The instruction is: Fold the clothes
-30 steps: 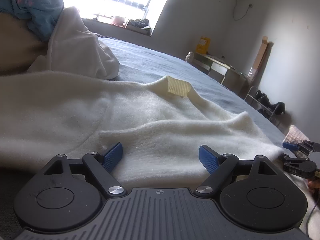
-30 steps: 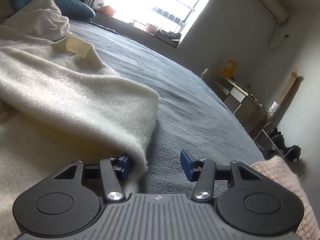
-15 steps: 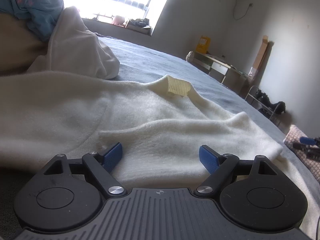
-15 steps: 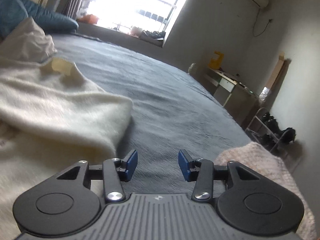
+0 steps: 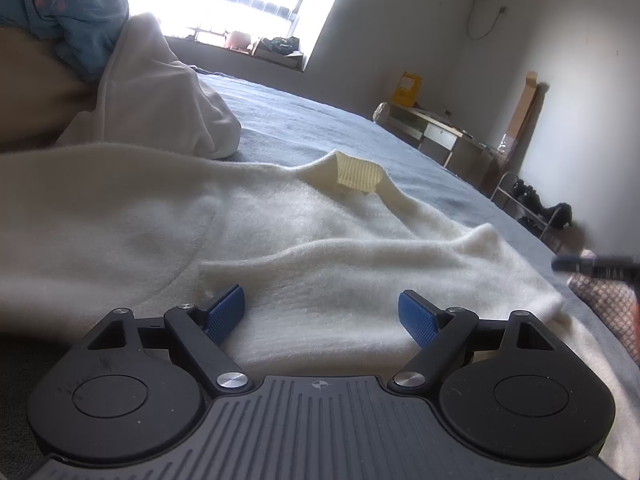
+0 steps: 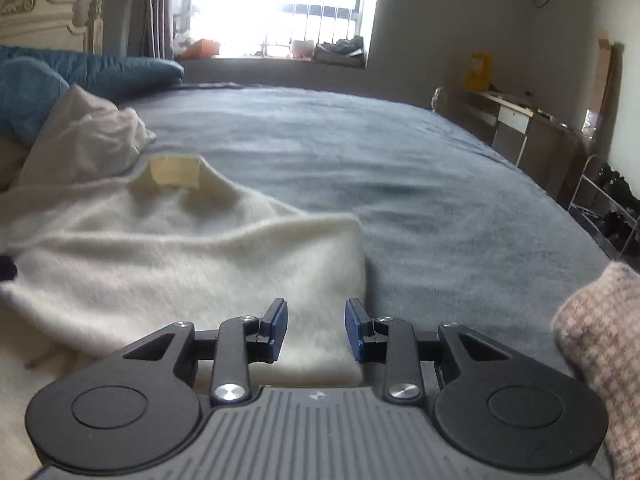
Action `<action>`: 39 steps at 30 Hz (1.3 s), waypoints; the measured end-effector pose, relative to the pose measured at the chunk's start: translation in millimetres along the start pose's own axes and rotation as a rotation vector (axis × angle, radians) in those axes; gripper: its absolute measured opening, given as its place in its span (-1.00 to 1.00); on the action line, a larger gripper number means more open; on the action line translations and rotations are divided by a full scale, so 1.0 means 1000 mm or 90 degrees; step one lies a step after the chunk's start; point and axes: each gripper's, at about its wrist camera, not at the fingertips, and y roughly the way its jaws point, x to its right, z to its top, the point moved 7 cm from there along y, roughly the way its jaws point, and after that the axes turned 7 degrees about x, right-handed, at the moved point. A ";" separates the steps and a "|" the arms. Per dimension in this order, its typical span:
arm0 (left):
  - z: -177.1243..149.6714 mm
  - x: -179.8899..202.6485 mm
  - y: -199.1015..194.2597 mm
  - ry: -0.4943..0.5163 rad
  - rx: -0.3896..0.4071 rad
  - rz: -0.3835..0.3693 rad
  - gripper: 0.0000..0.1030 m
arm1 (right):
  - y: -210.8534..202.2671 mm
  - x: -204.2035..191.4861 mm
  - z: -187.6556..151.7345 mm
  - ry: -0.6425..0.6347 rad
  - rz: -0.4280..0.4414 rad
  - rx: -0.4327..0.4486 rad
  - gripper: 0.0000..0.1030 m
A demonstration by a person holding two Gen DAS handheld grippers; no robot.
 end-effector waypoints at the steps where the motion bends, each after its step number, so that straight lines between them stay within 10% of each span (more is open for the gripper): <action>1: 0.000 0.001 0.000 0.002 0.000 0.002 0.65 | 0.006 -0.002 0.010 0.003 0.004 0.008 -0.35; 8: -0.001 -0.001 -0.001 0.001 -0.001 -0.001 0.65 | 0.126 0.033 0.003 0.127 -0.058 -0.070 -0.41; 14: 0.000 -0.001 -0.003 -0.004 0.000 -0.003 0.66 | 0.104 0.056 0.008 0.269 -0.072 -0.050 -0.35; 23: 0.002 -0.005 -0.005 -0.023 0.003 -0.005 0.65 | 0.046 -0.083 0.002 0.139 0.154 -0.077 -0.35; 29: 0.010 -0.013 -0.019 -0.052 0.041 0.009 0.68 | 0.047 -0.141 -0.008 0.023 0.094 -0.084 -0.20; 39: 0.053 -0.100 -0.136 -0.168 0.153 0.193 0.80 | -0.028 -0.232 0.041 0.017 0.224 -0.032 -0.17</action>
